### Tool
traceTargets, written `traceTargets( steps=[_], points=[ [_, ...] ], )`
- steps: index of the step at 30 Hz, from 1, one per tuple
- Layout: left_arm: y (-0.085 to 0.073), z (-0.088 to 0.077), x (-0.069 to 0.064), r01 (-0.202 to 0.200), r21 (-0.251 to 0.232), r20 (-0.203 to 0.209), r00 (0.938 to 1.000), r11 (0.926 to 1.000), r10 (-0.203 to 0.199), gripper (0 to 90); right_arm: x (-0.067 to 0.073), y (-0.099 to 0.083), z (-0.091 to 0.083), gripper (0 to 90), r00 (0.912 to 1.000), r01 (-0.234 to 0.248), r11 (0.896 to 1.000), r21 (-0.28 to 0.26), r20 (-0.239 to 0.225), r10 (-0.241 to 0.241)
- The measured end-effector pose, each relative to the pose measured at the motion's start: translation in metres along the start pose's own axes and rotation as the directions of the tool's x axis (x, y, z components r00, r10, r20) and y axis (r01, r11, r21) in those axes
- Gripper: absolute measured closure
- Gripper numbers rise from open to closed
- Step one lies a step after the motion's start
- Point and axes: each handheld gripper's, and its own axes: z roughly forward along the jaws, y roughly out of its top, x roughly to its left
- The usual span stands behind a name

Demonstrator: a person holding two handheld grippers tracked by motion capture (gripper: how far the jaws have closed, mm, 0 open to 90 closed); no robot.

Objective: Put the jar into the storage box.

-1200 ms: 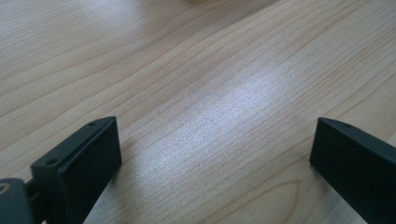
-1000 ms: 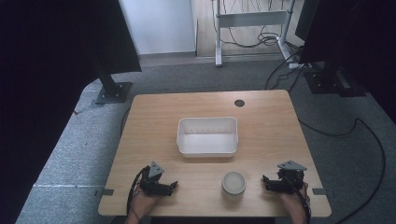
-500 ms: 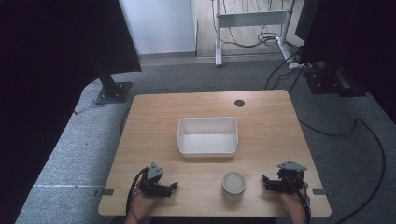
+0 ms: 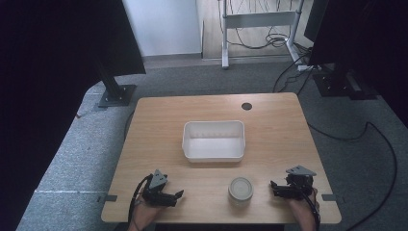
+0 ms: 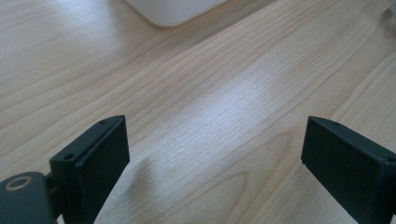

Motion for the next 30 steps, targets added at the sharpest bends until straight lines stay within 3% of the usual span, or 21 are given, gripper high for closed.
traceTargets(
  steps=[14, 21, 30],
  points=[
    [0.009, -0.004, -0.019, -0.048, -0.019, 0.039, 0.9980, 0.9986, 0.049, 7.2, 0.000, 0.000, 0.000, 1.8, 1.0000, 0.001, 1.000, 0.000, -0.001, -0.001],
    [0.015, -0.005, -0.027, -0.051, -0.035, 0.055, 0.9971, 0.9981, 0.053, 5.3, 0.000, 0.000, 0.000, 1.8, 1.0000, 0.002, 1.000, 0.000, -0.002, -0.002],
    [0.022, -0.001, -0.041, -0.080, -0.043, 0.092, 0.9922, 0.9958, 0.084, 5.1, 0.000, 0.000, 0.000, 1.8, 1.0000, 0.002, 1.000, 0.000, -0.002, -0.002]
  ],
)
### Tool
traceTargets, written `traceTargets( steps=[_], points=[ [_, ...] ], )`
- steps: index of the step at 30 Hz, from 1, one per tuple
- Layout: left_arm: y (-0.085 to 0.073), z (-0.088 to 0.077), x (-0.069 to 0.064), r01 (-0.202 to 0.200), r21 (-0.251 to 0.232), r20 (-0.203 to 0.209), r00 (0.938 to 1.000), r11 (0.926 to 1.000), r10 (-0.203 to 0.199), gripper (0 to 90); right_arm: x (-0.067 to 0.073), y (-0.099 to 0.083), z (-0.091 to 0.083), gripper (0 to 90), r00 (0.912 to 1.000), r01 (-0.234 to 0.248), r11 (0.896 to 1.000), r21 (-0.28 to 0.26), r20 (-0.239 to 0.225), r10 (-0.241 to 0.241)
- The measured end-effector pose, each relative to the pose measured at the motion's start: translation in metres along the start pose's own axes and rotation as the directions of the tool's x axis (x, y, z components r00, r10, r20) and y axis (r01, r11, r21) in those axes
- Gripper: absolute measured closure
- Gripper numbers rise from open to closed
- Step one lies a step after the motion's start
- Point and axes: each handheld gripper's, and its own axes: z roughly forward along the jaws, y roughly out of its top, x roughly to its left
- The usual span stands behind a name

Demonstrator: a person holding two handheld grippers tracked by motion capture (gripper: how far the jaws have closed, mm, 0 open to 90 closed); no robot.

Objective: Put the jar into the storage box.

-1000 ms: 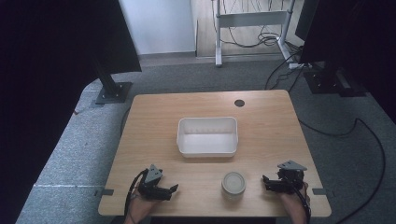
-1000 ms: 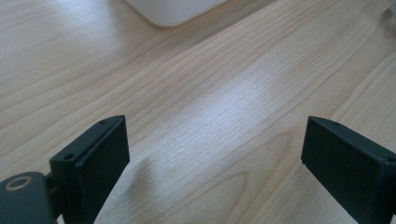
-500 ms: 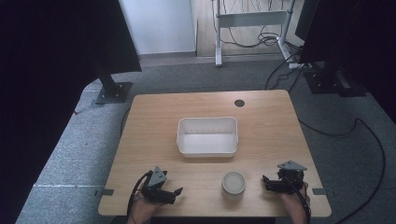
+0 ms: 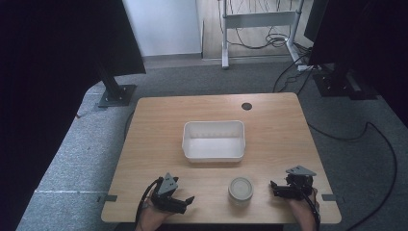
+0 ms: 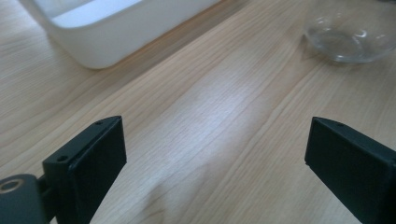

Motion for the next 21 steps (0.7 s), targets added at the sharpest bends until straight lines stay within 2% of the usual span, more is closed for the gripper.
traceTargets(
  steps=[9, 21],
  points=[
    [0.010, 0.007, -0.012, -0.029, -0.010, 0.045, 0.9986, 0.9995, 0.029, 5.1, 0.000, 0.000, 0.000, 1.8, 1.0000, 0.001, 1.000, 0.000, -0.002, -0.001],
    [0.022, 0.015, -0.025, -0.059, -0.026, 0.076, 0.9952, 0.9979, 0.061, 4.9, 0.000, 0.000, 0.000, 1.9, 1.0000, 0.002, 1.000, 0.000, -0.004, -0.002]
  ],
)
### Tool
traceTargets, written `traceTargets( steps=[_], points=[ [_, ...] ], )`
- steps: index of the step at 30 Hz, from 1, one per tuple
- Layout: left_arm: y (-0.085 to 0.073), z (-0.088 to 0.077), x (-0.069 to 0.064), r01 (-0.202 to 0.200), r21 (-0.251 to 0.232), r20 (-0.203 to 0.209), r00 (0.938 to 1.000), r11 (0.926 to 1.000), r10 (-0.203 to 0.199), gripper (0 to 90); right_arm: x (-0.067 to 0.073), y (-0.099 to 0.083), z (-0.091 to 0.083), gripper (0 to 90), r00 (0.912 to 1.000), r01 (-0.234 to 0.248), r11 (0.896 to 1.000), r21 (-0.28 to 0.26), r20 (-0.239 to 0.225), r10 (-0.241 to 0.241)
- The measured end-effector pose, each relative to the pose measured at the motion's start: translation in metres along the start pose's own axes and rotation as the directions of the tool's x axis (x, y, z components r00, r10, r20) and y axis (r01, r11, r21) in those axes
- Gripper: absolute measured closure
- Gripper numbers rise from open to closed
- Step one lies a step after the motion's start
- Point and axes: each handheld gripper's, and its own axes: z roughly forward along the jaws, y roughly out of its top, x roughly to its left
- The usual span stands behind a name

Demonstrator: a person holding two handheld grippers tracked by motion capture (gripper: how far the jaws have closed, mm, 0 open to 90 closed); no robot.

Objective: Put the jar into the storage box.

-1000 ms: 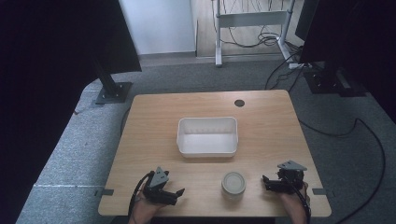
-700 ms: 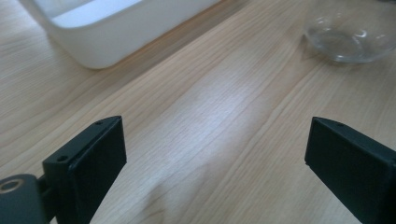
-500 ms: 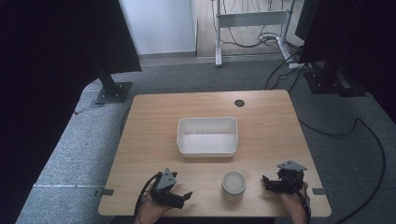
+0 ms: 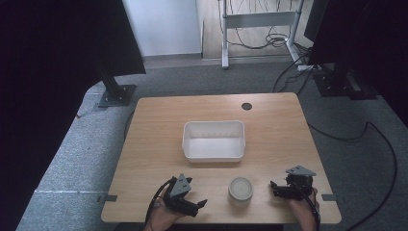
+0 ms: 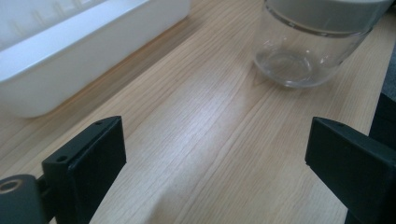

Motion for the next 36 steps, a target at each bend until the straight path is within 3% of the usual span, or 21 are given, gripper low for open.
traceTargets(
  steps=[6, 36],
  points=[
    [0.008, 0.008, -0.007, -0.029, 0.004, 0.017, 0.9994, 0.9996, 0.028, 4.4, 0.000, 0.000, 0.000, 1.9, 1.0000, 0.001, 1.000, 0.000, -0.002, -0.001],
    [0.038, 0.050, -0.041, -0.072, -0.025, 0.110, 0.9912, 0.9971, 0.074, 2.3, 0.000, 0.000, 0.000, 1.9, 1.0000, 0.004, 1.000, 0.000, -0.007, -0.004]
  ],
)
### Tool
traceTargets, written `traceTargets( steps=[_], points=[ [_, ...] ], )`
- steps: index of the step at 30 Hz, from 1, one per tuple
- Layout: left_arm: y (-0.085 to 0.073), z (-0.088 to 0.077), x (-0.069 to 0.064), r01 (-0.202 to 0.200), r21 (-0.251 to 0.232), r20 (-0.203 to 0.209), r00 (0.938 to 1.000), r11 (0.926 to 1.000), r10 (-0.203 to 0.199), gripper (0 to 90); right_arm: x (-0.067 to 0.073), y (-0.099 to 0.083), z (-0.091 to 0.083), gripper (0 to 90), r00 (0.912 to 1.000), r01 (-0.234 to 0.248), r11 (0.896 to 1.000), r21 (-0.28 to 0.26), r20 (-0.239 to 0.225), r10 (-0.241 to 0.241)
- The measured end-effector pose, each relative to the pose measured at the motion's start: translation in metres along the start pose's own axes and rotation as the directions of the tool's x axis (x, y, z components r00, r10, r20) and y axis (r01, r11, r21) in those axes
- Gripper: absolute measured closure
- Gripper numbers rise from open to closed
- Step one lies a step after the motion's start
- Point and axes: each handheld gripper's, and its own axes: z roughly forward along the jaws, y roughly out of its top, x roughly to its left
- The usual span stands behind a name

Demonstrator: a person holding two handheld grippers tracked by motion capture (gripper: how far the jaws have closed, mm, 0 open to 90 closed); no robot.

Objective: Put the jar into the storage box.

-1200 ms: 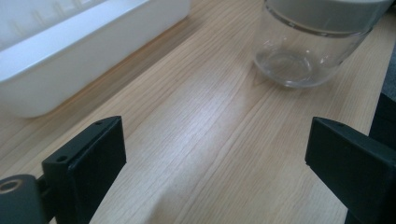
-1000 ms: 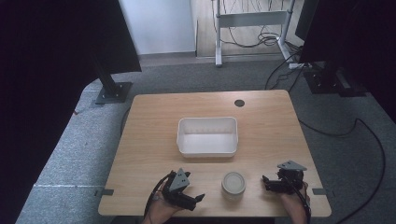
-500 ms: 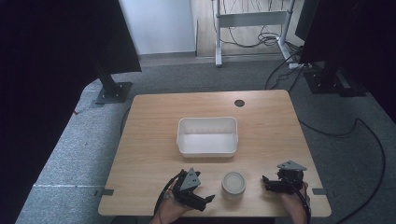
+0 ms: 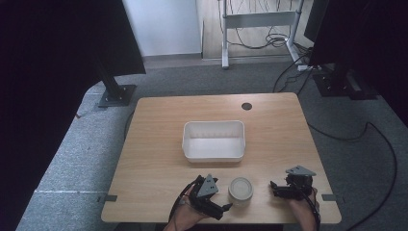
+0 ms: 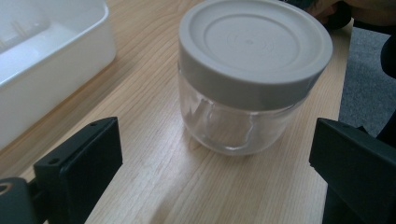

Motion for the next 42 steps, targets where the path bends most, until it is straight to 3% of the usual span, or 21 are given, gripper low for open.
traceTargets(
  steps=[17, 32, 42],
  points=[
    [0.014, 0.028, -0.010, -0.027, 0.014, 0.025, 0.9993, 0.9995, 0.027, 2.9, 0.000, 0.000, 0.000, 1.9, 1.0000, 0.002, 1.000, 0.001, -0.003, -0.002],
    [0.024, 0.055, -0.016, -0.041, 0.047, 0.015, 0.9991, 0.9980, 0.040, 8.9, 0.000, 0.000, 0.000, 1.9, 1.0000, 0.002, 1.000, 0.001, -0.003, -0.002],
    [0.024, 0.054, -0.017, -0.040, 0.048, 0.010, 0.9992, 0.9981, 0.039, 9.9, 0.000, 0.000, 0.000, 1.9, 1.0000, 0.002, 1.000, 0.001, -0.003, -0.002]
  ],
)
